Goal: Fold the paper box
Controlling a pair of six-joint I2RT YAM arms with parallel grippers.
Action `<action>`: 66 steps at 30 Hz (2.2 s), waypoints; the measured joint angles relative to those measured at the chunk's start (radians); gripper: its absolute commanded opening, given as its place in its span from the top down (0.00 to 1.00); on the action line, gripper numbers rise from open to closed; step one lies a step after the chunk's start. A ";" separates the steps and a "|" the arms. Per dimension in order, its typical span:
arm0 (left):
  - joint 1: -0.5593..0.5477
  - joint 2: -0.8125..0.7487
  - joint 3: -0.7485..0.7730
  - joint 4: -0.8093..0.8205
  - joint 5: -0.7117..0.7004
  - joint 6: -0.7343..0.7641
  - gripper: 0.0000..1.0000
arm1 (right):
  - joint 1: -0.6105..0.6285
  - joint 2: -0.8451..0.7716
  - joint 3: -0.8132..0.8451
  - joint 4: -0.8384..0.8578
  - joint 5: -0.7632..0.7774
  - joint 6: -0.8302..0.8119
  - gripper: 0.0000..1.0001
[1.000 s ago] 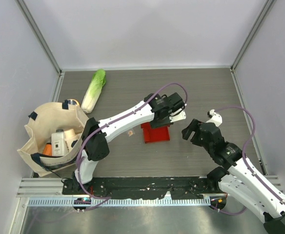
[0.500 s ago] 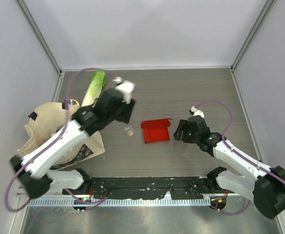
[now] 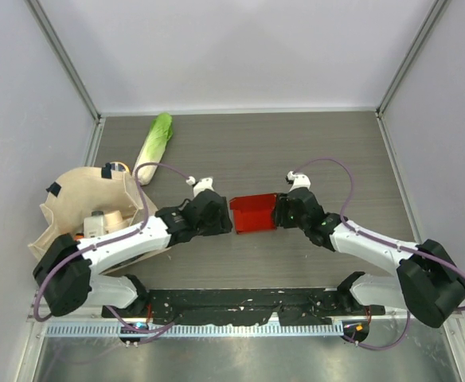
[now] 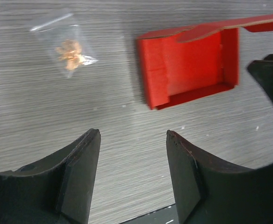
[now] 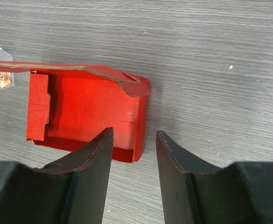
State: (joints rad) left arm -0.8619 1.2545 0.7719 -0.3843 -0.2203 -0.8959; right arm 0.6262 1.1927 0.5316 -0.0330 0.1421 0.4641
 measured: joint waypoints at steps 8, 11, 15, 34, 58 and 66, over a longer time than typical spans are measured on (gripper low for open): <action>-0.075 0.188 0.118 0.057 -0.105 -0.089 0.41 | 0.084 0.131 0.026 0.074 0.115 -0.018 0.60; -0.079 0.243 0.136 0.057 -0.135 -0.106 0.45 | 0.099 0.145 0.026 0.082 0.159 -0.018 0.64; -0.084 0.299 0.162 0.056 -0.161 -0.127 0.48 | 0.105 0.148 0.026 0.094 0.216 -0.020 0.68; -0.100 0.377 0.198 0.084 -0.236 -0.175 0.55 | 0.112 0.215 0.026 0.167 0.246 -0.029 0.82; -0.107 0.436 0.185 0.147 -0.276 -0.204 0.79 | 0.112 0.224 0.019 0.214 0.240 -0.040 0.91; -0.108 0.527 0.268 0.074 -0.308 -0.192 0.83 | 0.111 0.234 0.013 0.246 0.245 -0.036 0.93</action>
State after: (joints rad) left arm -0.9695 1.7813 1.0401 -0.3099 -0.5282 -1.0878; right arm 0.7376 1.4269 0.5449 0.2127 0.3870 0.4282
